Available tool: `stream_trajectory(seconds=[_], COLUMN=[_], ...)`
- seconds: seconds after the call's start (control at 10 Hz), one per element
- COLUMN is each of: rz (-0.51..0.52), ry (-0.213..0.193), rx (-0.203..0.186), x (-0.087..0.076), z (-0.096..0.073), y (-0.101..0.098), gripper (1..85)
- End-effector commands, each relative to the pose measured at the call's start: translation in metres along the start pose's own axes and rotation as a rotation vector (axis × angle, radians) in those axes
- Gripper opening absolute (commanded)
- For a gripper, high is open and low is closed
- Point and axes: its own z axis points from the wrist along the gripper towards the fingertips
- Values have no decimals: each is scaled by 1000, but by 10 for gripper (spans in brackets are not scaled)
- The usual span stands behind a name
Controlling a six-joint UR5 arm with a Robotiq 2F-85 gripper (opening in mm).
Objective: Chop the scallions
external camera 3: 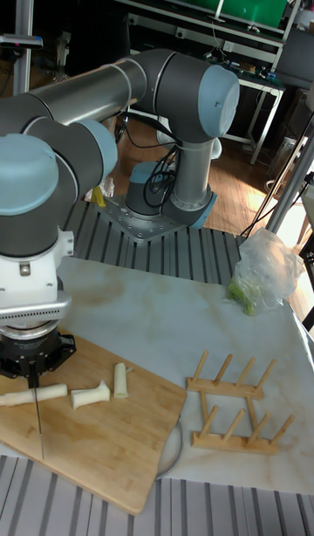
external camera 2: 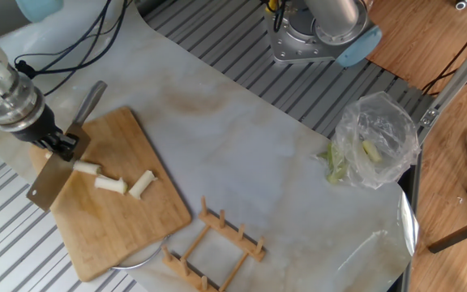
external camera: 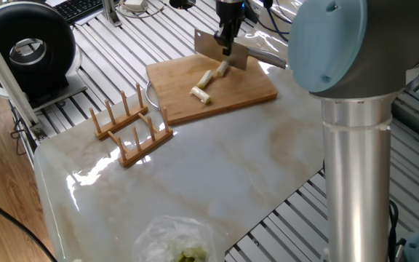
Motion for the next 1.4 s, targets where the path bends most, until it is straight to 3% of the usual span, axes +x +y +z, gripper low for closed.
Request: stream_trajectory(seconds=[0.0,0.6,1.2,1.3], rz=[3,22,0,-3], ry=[-37,-64,-62,-77], rx=[-9,3,-23,-31], x=[-3,-9,-2,-4], z=[0,17,3,7], y=[1,7,2,2], gripper=[13,13,13,13])
